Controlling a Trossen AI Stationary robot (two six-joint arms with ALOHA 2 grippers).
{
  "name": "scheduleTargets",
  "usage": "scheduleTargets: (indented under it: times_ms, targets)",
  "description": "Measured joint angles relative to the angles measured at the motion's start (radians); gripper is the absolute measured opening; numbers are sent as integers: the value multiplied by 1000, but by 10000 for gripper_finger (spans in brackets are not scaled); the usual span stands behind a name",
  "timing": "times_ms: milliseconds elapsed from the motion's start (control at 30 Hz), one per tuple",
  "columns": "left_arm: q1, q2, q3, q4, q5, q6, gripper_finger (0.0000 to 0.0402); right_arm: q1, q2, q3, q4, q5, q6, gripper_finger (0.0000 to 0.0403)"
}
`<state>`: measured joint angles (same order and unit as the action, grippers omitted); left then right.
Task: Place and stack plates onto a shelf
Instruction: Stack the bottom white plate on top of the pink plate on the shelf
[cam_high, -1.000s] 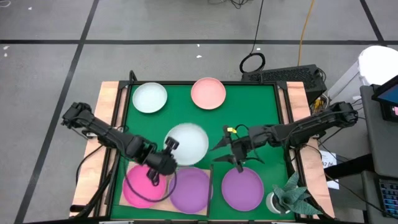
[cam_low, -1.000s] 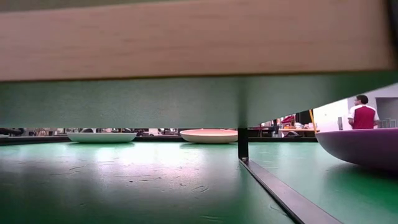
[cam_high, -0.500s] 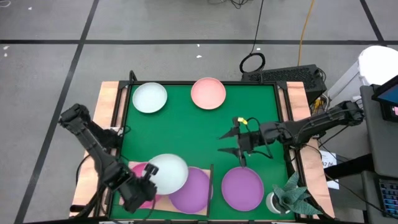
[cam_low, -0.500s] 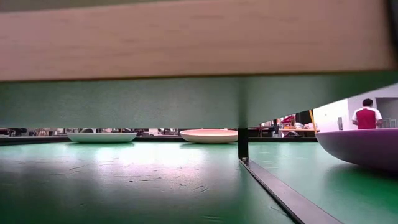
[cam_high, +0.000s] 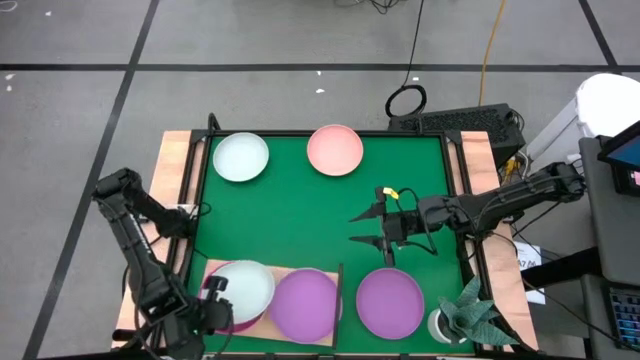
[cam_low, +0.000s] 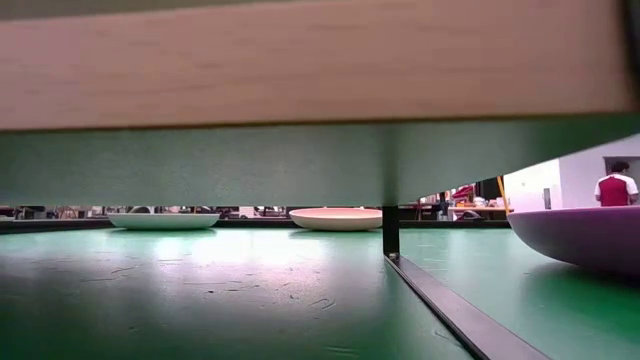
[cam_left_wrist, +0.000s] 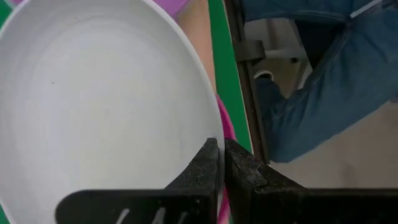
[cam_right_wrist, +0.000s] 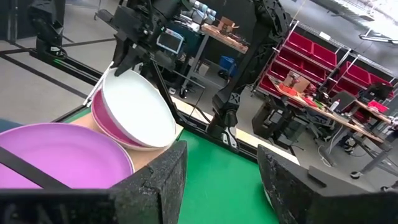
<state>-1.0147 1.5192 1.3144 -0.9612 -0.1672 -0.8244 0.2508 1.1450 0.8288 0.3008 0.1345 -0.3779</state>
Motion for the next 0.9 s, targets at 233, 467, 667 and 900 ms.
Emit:
scheduleTargets:
  times_ms: [233, 467, 667, 900]
  targets:
    - [-23, 0, 0, -17, -3, -69, 10, 0, 0, 0, -1, 0, 0, 176]
    - [-22, 0, 5, -24, 0, -61, 15, 0, 0, 0, -10, -3, 0, 176]
    - [-22, 0, 31, -37, -6, -57, 18, 0, 0, 0, -14, -3, 0, 176]
    - [-22, 0, 31, -62, -43, -60, 21, 0, 0, 0, -15, -4, 23, 176]
